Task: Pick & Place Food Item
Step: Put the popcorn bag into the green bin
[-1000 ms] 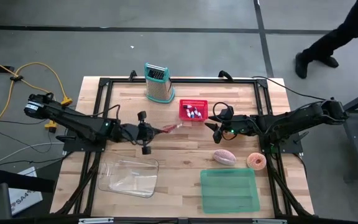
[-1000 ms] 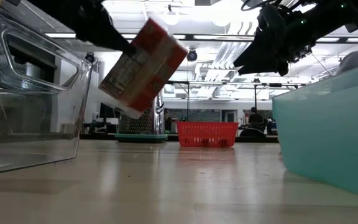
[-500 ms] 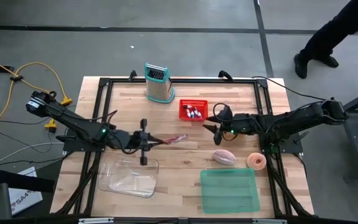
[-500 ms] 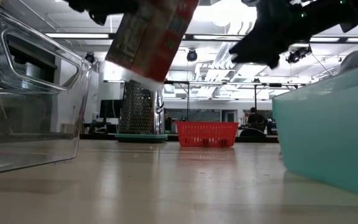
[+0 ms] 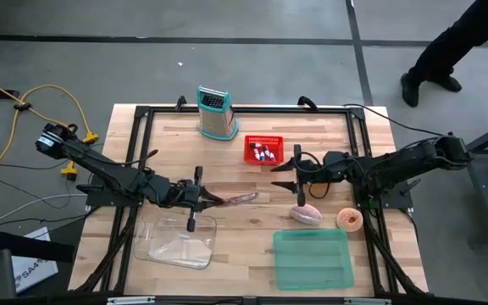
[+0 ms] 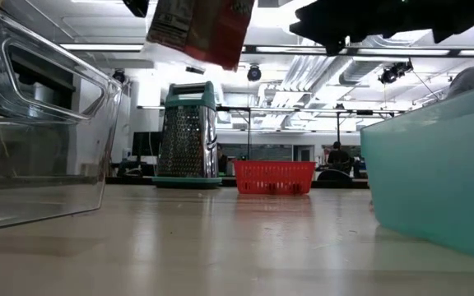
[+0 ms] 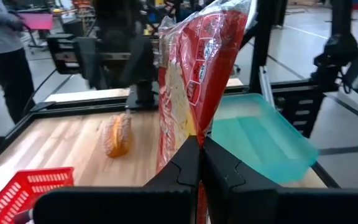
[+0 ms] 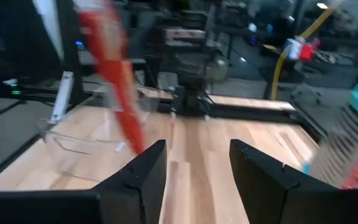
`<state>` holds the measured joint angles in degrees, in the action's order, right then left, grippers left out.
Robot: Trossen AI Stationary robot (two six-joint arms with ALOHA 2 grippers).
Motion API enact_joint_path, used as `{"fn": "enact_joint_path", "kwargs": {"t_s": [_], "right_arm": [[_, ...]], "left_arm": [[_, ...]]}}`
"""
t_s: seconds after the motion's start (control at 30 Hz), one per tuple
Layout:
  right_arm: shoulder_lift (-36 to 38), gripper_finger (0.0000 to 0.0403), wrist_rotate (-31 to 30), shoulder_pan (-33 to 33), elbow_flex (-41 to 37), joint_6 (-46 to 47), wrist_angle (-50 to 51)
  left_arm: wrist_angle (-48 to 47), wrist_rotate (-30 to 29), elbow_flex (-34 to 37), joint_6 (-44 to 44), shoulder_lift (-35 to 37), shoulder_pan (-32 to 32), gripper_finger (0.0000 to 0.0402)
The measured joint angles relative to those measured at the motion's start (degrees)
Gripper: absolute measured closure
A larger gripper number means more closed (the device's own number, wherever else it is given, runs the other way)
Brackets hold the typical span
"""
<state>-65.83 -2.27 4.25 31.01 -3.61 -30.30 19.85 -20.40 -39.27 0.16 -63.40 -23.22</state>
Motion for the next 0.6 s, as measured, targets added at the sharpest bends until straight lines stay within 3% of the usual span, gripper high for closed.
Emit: {"fn": "enact_joint_path", "kwargs": {"t_s": [0.27,0.6], "right_arm": [[-9.9,0.0218,4.2,0.0,0.5,-1.6,-12.2],[-16.6,0.0167,4.4,0.0,7.0,-2.7,-12.4]], "left_arm": [[0.4,-0.1,0.0,-0.2,0.0,2.3,0.0401],[0.6,-0.1,0.0,-0.2,0.0,3.6,0.0401]]}}
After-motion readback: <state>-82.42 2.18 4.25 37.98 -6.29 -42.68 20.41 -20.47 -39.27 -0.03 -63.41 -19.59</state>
